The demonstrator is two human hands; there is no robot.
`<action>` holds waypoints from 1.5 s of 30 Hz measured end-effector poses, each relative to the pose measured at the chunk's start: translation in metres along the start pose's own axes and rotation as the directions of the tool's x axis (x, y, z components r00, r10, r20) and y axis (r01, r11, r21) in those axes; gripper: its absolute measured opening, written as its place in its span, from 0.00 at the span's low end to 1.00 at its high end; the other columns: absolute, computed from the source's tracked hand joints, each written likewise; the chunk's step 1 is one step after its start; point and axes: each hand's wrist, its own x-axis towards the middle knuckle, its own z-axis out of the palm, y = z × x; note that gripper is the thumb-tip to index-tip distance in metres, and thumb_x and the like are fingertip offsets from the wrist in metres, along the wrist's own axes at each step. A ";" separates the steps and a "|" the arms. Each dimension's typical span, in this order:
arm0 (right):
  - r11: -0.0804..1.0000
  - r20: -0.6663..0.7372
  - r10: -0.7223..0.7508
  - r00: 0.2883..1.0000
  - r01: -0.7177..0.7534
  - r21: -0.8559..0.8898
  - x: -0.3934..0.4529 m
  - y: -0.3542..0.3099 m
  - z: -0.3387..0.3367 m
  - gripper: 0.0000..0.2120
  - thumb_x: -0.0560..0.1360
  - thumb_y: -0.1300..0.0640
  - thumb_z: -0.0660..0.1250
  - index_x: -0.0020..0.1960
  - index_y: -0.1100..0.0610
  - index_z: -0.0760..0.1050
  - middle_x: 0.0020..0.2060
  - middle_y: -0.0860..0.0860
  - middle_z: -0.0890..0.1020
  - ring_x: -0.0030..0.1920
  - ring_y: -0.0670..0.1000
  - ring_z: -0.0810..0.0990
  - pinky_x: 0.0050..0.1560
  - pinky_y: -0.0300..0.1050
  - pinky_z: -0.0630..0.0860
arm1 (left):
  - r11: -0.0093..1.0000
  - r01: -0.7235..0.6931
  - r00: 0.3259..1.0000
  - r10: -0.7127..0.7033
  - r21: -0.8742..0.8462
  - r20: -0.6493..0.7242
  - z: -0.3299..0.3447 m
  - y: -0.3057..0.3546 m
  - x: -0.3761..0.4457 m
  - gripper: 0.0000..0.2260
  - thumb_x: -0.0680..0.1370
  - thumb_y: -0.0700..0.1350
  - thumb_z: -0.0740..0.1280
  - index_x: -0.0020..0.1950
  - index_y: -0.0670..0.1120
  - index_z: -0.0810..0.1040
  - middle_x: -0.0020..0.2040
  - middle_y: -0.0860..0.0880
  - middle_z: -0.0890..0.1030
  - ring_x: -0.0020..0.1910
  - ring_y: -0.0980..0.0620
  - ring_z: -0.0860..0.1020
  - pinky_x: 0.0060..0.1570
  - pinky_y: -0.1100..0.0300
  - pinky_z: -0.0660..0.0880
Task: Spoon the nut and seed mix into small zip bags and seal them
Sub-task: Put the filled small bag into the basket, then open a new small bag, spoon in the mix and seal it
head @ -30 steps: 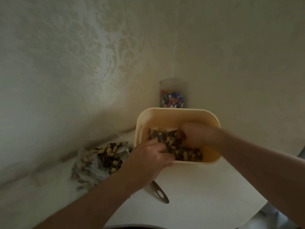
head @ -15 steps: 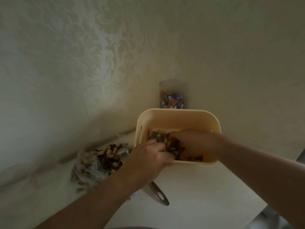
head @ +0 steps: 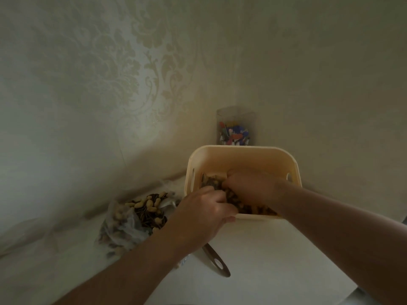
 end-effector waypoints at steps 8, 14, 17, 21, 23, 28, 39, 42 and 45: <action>0.973 0.096 -0.012 0.995 -0.011 0.232 -0.009 0.013 -0.007 0.07 0.82 0.50 0.63 0.53 0.46 0.80 0.44 0.47 0.83 0.45 0.50 0.82 0.54 0.53 0.81 | 0.999 0.044 0.998 -0.044 0.011 -0.053 0.002 -0.004 0.014 0.04 0.74 0.48 0.79 0.47 0.55 0.87 0.41 0.55 0.81 0.43 0.51 0.78 0.43 0.64 0.68; 0.923 0.073 0.106 0.992 -0.125 0.365 -0.049 0.024 -0.031 0.11 0.83 0.45 0.63 0.49 0.45 0.83 0.43 0.45 0.84 0.45 0.49 0.81 0.49 0.48 0.78 | 0.995 0.086 0.993 -0.081 0.052 -0.083 0.007 -0.013 0.024 0.05 0.76 0.52 0.73 0.46 0.53 0.88 0.40 0.55 0.84 0.42 0.51 0.80 0.46 0.63 0.70; 0.898 -0.133 0.203 0.970 -0.131 0.421 -0.066 0.010 -0.032 0.19 0.84 0.43 0.61 0.39 0.51 0.77 0.34 0.48 0.79 0.36 0.47 0.76 0.35 0.44 0.69 | 0.984 0.161 0.985 -0.156 0.070 -0.077 0.006 -0.020 0.023 0.07 0.80 0.51 0.70 0.56 0.53 0.86 0.46 0.54 0.85 0.47 0.48 0.79 0.50 0.53 0.76; 0.902 -0.367 0.227 0.902 -0.053 0.428 -0.079 -0.013 -0.026 0.20 0.84 0.43 0.62 0.34 0.46 0.69 0.28 0.43 0.73 0.31 0.42 0.73 0.30 0.38 0.60 | 0.965 0.214 0.976 -0.207 0.148 -0.066 0.001 -0.021 0.017 0.14 0.80 0.42 0.69 0.66 0.51 0.83 0.56 0.52 0.85 0.57 0.46 0.79 0.62 0.46 0.76; 0.939 -0.463 0.187 0.866 -0.020 0.343 -0.078 -0.017 -0.016 0.16 0.84 0.45 0.63 0.38 0.44 0.73 0.32 0.41 0.75 0.33 0.42 0.73 0.30 0.37 0.61 | 0.962 0.223 0.974 -0.214 0.159 -0.070 -0.008 -0.022 0.007 0.18 0.79 0.40 0.70 0.69 0.49 0.81 0.63 0.51 0.83 0.63 0.47 0.77 0.67 0.47 0.75; 0.961 -0.708 0.144 0.691 0.072 0.265 -0.065 -0.021 0.000 0.06 0.80 0.56 0.69 0.50 0.54 0.85 0.43 0.48 0.83 0.44 0.54 0.81 0.40 0.43 0.73 | 0.939 0.321 0.944 -0.306 0.124 -0.127 -0.050 -0.037 -0.052 0.14 0.76 0.43 0.74 0.61 0.50 0.86 0.63 0.52 0.83 0.63 0.48 0.78 0.65 0.53 0.77; 0.781 -0.792 -0.104 0.602 0.542 0.309 0.004 -0.227 0.027 0.04 0.75 0.59 0.70 0.45 0.56 0.85 0.42 0.52 0.83 0.44 0.55 0.78 0.50 0.48 0.79 | 0.643 0.708 0.654 -0.753 0.293 0.073 -0.162 -0.053 -0.233 0.07 0.77 0.50 0.71 0.53 0.55 0.87 0.50 0.57 0.86 0.51 0.54 0.81 0.56 0.61 0.76; 0.733 -0.751 -0.215 0.625 0.611 0.299 0.008 -0.277 0.029 0.06 0.77 0.58 0.68 0.47 0.55 0.85 0.44 0.51 0.82 0.46 0.53 0.78 0.48 0.46 0.79 | 0.572 0.761 0.584 -0.809 0.306 0.062 -0.181 -0.046 -0.268 0.07 0.78 0.46 0.74 0.53 0.57 0.87 0.47 0.62 0.83 0.45 0.64 0.74 0.49 0.75 0.65; 0.741 -0.656 -0.284 0.699 0.594 0.312 0.016 -0.311 0.030 0.09 0.78 0.56 0.67 0.53 0.55 0.85 0.50 0.52 0.82 0.50 0.56 0.80 0.47 0.51 0.81 | 0.523 0.806 0.523 -0.848 0.278 0.081 -0.185 -0.039 -0.296 0.07 0.77 0.50 0.74 0.54 0.59 0.86 0.47 0.64 0.80 0.46 0.66 0.74 0.51 0.69 0.71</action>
